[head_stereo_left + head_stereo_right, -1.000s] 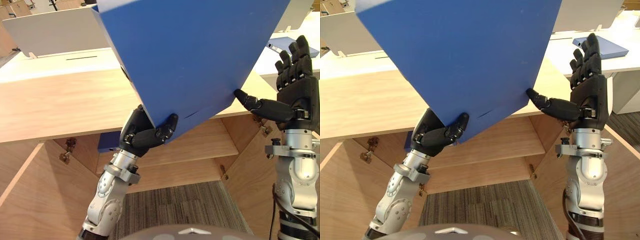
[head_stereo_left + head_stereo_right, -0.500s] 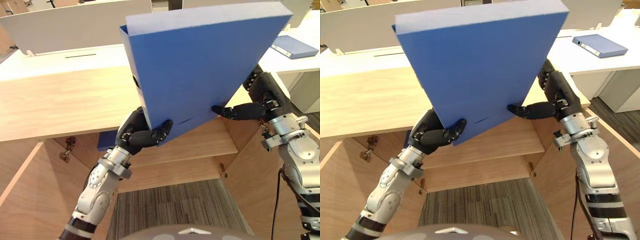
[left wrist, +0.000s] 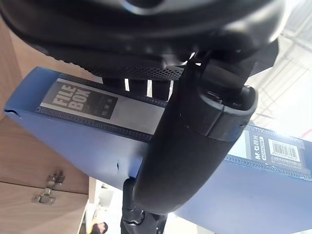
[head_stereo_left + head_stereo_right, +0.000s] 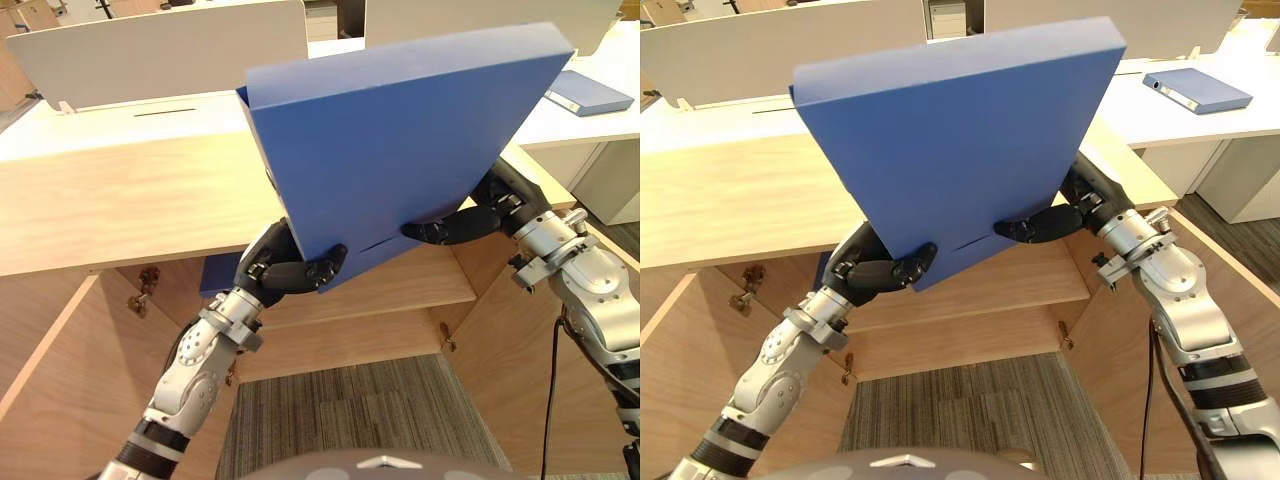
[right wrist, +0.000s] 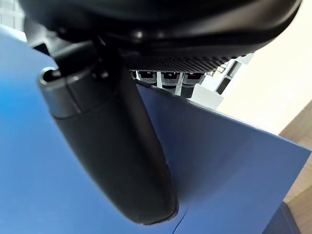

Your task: Walk over to the cabinet, pick up the folder, carry it to the office cabinet, place the folder inside the office cabinet, then close the office cabinet door

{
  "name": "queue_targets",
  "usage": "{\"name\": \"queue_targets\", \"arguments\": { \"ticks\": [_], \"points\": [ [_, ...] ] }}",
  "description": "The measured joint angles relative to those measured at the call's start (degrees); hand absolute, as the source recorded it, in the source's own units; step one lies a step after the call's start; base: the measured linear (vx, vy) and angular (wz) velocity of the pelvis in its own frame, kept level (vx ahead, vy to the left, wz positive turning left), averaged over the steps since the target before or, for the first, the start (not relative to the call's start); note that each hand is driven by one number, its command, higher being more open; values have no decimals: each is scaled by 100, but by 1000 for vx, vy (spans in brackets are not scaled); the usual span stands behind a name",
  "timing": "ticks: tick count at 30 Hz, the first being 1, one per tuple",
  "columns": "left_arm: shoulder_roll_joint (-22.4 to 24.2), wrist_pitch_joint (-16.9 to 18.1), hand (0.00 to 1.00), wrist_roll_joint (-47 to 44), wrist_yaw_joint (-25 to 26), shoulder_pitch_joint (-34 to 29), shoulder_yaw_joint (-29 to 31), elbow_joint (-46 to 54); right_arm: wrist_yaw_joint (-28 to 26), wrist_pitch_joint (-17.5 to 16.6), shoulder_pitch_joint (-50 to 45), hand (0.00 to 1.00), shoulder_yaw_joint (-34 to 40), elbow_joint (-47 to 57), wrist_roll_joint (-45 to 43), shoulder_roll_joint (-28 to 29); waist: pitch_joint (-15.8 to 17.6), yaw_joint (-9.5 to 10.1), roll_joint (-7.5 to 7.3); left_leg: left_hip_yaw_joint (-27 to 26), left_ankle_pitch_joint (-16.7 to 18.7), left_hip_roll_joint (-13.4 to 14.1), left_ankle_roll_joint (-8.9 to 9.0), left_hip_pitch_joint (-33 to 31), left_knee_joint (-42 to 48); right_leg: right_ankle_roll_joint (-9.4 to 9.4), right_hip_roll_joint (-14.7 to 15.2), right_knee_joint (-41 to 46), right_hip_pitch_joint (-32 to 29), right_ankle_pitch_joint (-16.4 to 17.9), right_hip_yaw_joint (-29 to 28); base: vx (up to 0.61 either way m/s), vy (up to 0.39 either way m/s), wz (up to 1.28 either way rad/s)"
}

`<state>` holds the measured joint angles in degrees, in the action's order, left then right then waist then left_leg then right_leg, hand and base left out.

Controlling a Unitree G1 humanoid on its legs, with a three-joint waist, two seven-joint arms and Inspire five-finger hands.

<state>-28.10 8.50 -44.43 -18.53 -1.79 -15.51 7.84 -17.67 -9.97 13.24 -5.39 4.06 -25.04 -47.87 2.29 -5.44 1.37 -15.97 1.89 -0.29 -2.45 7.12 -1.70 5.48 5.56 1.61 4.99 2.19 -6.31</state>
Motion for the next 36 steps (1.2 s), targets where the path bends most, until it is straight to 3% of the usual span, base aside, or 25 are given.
{"name": "queue_targets", "arguments": {
  "ticks": [6, 9, 10, 15, 23, 28, 36],
  "points": [
    [-46, -21, 0, 151, 100, 22, 30, -249, -232, 75, -2, 0, -220, -22, 32, 28, -5, -20, -7, -5, -136, -25, -9, 6, -172, -5, -1, -2, -75, -38, -3, 0, 0, 0],
    [238, -22, 0, 402, 192, 21, 120, -244, -79, 75, -2, 0, -105, -22, 234, 449, -17, -13, -15, 15, -219, -35, -10, 49, -295, -9, -8, -3, -80, -46, 15, -38, -4, 3],
    [339, -22, 100, 455, 214, 22, 135, -242, -76, 74, -2, 0, -35, -22, 290, 561, -20, -8, -16, 23, -234, -38, -11, 53, -315, -9, -8, -3, -82, -46, 22, -34, -3, 7],
    [1008, 151, 100, 1265, 600, -9, 719, 26, -52, 60, -201, 0, 263, 313, 529, 1324, -45, 43, -52, 102, -258, -36, -5, 45, -328, -9, -7, -20, -71, -46, 105, -31, -8, 7],
    [1705, 413, 100, 1955, 1004, -455, 1064, 797, 51, 50, -646, 0, 659, 846, 751, 2080, -55, 101, -70, 252, -261, -60, -9, 39, -329, -9, 25, -75, 14, -38, 253, -18, -3, 10],
    [2106, 633, 100, 2287, 1207, -910, 1242, 1331, 546, 2, -826, 0, 1090, 1223, 755, 2812, -55, 187, -70, 304, -264, -76, -12, 21, -329, -6, 46, -75, 22, -21, 310, -22, 0, 7],
    [2772, 803, 100, 2706, 2016, -1531, 2429, 1456, 956, -295, -1398, 0, 1592, 2179, 703, 3610, -76, 194, -99, 502, -282, -87, -18, -4, -330, -17, 65, -92, 103, 34, 501, -8, -6, 12]
  ]
}}
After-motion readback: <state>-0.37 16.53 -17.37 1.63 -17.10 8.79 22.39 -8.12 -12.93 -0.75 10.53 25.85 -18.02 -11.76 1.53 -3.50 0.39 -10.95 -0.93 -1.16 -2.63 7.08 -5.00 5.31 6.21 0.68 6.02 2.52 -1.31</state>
